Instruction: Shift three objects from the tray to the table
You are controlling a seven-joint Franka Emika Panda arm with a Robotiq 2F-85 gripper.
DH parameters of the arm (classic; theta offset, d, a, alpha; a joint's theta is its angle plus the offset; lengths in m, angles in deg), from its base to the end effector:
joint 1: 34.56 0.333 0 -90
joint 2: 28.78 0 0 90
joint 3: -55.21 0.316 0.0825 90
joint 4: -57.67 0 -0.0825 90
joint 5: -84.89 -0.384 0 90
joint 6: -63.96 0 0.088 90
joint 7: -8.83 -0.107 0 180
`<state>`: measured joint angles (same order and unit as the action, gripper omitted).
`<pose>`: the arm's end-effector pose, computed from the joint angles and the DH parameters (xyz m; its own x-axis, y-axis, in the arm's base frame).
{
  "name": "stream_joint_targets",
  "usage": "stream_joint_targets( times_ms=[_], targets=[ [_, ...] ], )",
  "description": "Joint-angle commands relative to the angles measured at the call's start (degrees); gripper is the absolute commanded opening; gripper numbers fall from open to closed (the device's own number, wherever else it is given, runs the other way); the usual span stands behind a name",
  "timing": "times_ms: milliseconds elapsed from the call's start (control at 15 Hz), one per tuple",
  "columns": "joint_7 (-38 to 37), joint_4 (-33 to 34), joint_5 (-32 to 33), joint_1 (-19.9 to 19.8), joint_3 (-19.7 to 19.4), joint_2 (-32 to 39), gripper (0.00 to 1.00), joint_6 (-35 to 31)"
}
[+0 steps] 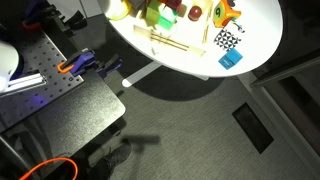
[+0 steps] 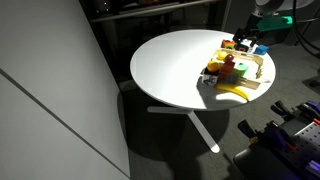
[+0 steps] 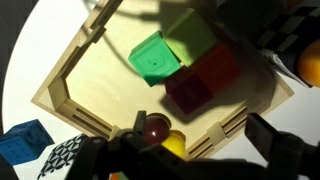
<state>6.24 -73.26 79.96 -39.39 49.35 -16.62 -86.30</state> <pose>0.5346 -0.1030 0.2725 0.9473 -0.2955 0.1240 -0.2933 -0.9553 -0.0359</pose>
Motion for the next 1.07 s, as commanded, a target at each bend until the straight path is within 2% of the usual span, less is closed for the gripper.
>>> stream_joint_targets(
  times_ms=[0, 533, 1000],
  targets=[
    [-1.3, 2.0, 2.8, -0.6, -1.5, 1.9, 1.00, -0.1],
    [-1.4, 4.0, 4.4, -1.2, -3.3, 6.1, 1.00, -6.8],
    [-0.7, 2.8, 3.6, -1.3, -2.8, 5.7, 1.00, -6.8]
  ],
)
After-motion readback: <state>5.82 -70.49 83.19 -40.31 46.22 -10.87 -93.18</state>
